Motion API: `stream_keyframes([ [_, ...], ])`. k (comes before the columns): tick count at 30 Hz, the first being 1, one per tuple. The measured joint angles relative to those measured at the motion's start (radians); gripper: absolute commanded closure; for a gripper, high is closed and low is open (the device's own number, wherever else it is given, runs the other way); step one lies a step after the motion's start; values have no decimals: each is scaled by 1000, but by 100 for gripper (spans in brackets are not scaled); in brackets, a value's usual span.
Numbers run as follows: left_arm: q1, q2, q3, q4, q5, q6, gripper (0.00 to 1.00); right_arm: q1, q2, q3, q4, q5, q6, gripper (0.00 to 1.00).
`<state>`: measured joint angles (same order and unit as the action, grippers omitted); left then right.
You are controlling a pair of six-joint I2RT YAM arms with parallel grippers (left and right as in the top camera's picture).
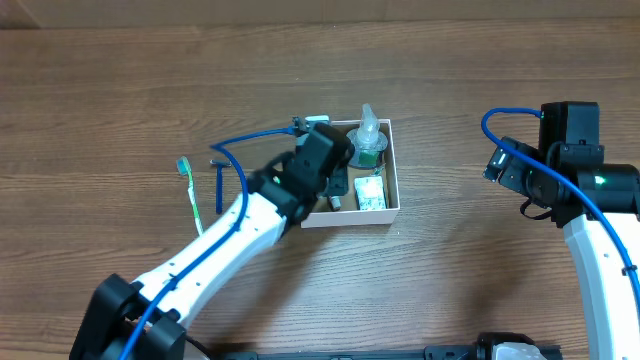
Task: Pack container
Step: 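Carry the toothpaste tube right and drop it into the box, then move the left gripper back over the blue razor and grasp it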
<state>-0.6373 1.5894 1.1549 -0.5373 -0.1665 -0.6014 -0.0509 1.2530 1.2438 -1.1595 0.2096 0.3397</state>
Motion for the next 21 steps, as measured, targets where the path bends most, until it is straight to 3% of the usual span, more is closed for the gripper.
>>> stream_keyframes([
  [5,150,-29,247,-447,-3,77,17,0,0,0,0,0,0,0],
  [9,306,-72,287,-587,-1,145,13,0,0,0,0,0,0,0],
  [17,578,-75,206,-549,149,377,9,0,0,0,0,0,0,0],
  [21,605,-75,112,-485,180,419,9,0,0,0,-1,0,0,0],
])
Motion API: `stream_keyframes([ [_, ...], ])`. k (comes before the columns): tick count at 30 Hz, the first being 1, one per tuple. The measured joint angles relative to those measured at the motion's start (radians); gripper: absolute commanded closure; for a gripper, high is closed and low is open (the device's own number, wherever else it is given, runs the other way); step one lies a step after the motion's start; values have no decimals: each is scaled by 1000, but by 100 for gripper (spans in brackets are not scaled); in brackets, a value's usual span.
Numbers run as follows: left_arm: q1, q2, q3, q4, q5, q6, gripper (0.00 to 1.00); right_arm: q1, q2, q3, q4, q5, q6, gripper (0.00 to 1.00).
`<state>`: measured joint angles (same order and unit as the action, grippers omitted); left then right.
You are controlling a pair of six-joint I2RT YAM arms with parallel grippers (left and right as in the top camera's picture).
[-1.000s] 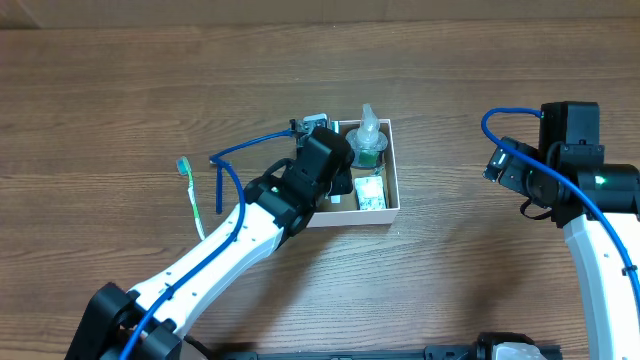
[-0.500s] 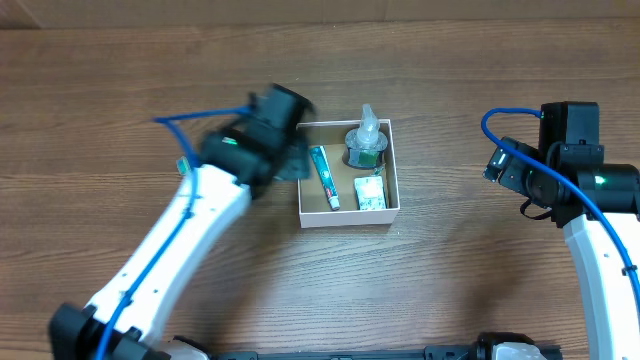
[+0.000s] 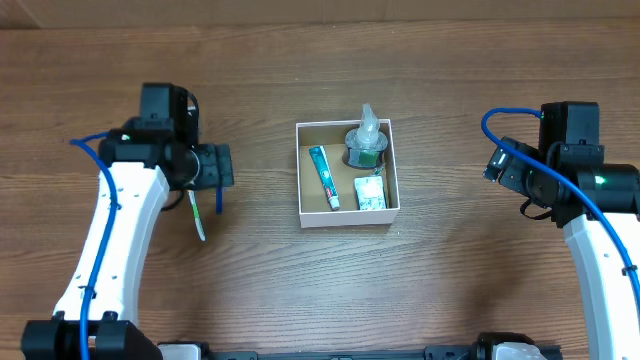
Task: Pack container
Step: 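Move the left gripper back over the blue razor and grasp it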
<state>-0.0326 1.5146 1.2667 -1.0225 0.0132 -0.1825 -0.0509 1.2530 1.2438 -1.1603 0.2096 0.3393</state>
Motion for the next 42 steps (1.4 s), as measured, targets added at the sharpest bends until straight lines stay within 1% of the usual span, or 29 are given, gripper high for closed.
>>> stream_keyframes([
  [4,-1,0,-94,69,14,8,10,0,0,0,0,0,0,0],
  [6,-1,0,-135,92,14,7,12,0,0,0,1,0,0,0],
  [10,-1,0,-150,119,14,1,16,0,0,0,0,0,0,0],
  [14,-1,0,-150,154,14,-5,17,0,0,0,0,0,0,0],
  [20,-1,0,-187,290,14,-31,21,0,0,0,1,0,0,0],
  [24,-15,0,-269,414,6,-55,22,0,0,0,0,0,0,0],
  [27,-45,3,-342,523,-28,-60,24,0,0,0,1,0,0,0],
  [31,-63,35,-423,651,-56,-74,21,0,0,0,0,0,0,0],
  [38,-64,143,-443,670,-70,-77,17,0,0,0,1,0,1,0],
  [42,-64,160,-443,676,-69,-76,16,0,0,0,0,0,0,0],
])
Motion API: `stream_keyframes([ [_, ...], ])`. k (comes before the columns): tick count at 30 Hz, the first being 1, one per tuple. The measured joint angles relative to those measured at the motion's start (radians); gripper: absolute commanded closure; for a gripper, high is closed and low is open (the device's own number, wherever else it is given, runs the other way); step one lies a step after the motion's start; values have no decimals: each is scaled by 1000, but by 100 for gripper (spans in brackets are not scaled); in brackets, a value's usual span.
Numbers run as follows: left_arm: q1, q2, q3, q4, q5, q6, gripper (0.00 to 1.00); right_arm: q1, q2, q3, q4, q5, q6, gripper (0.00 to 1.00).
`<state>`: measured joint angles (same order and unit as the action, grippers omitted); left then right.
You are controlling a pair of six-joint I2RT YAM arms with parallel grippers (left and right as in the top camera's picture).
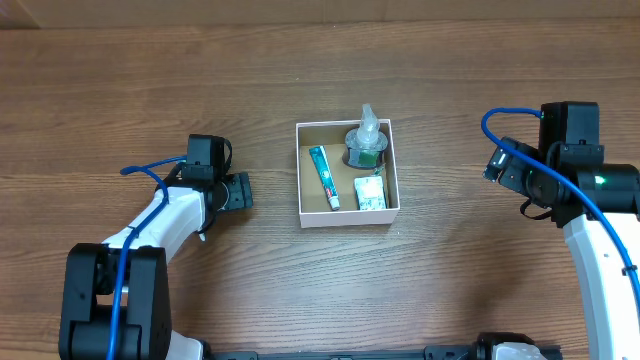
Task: Pack container
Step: 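Move the left gripper back over the blue razor and grasp it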
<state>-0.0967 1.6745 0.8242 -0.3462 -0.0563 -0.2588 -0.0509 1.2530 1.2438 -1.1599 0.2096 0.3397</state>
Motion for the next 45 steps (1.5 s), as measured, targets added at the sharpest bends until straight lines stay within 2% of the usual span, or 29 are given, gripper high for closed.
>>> stream_keyframes([
  [2,0,0,0,-2,0,11,13,0,0,0,0,0,0,0],
  [12,0,0,-1,-24,-35,58,15,0,0,0,0,0,0,0],
  [16,0,0,-1,-24,-58,60,24,0,0,0,0,0,0,0],
  [19,0,0,-1,-23,-61,61,36,0,0,0,0,0,0,0],
  [23,0,0,-1,-4,-61,60,33,0,0,0,0,0,0,0],
  [33,0,50,3,113,-24,65,34,0,0,0,0,0,0,0],
  [34,0,57,8,120,-27,68,38,0,0,0,0,0,0,0],
  [41,0,67,15,128,-26,79,82,0,0,0,0,0,0,0],
  [42,0,65,16,122,-25,80,86,0,0,0,0,0,0,0],
  [45,0,56,16,95,-18,76,88,0,0,0,0,0,0,0],
])
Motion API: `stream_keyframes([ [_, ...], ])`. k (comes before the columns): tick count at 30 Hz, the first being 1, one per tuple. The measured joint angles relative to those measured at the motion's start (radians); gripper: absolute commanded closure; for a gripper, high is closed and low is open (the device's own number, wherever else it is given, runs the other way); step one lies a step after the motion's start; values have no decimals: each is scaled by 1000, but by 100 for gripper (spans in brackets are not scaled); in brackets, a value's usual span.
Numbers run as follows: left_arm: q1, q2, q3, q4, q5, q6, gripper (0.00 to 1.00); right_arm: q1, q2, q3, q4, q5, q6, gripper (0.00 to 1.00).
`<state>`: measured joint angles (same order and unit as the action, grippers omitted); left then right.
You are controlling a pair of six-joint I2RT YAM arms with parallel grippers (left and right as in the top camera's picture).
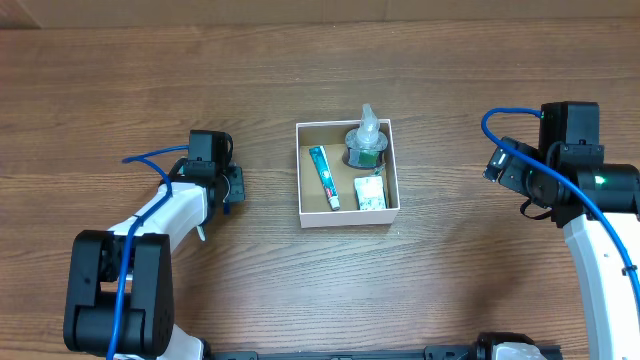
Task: Pack container
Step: 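Move the left gripper back over the blue razor and grasp it, then carry the blue razor into the box and release it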
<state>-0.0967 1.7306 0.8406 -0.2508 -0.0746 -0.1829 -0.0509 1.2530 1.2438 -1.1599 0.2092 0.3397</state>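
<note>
The white box [394, 170] stands mid-table and holds a green toothpaste tube [323, 176], a clear bottle [366, 140] and a small white packet [370, 194]. My left gripper [234, 186] points down at the table left of the box, over the spot of a blue razor, of which only a blue tip [227, 207] shows. The arm covers most of a toothbrush, whose white handle end [201, 233] sticks out. Whether the left fingers are open or shut cannot be made out. My right gripper [496, 163] hangs far right of the box, its jaws unclear.
The left arm's blue cable [150, 158] loops over the table to the left. The right arm's body [590, 200] fills the right edge. Bare wood lies between the box and each arm.
My left gripper has shifted slightly left and away from the front edge, staying over the razor's spot. The box contents and the right arm are unchanged.
First my left arm reached over the box, with the razor and toothbrush lying to its left. Then the toothpaste lay in the box and the gripper was back over the razor and toothbrush. It then sat lower beside them, and now it hovers there.
</note>
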Motion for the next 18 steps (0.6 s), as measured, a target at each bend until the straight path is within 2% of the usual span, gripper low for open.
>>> stream_keyframes([
  [8,0,-6,6,-38,5,0,95,0,0,0,0,1,0,0],
  [16,-16,-4,172,-350,30,-36,95,0,0,0,0,0,0,0],
  [18,-49,-7,240,-381,31,-56,96,0,0,0,0,0,0,0],
])
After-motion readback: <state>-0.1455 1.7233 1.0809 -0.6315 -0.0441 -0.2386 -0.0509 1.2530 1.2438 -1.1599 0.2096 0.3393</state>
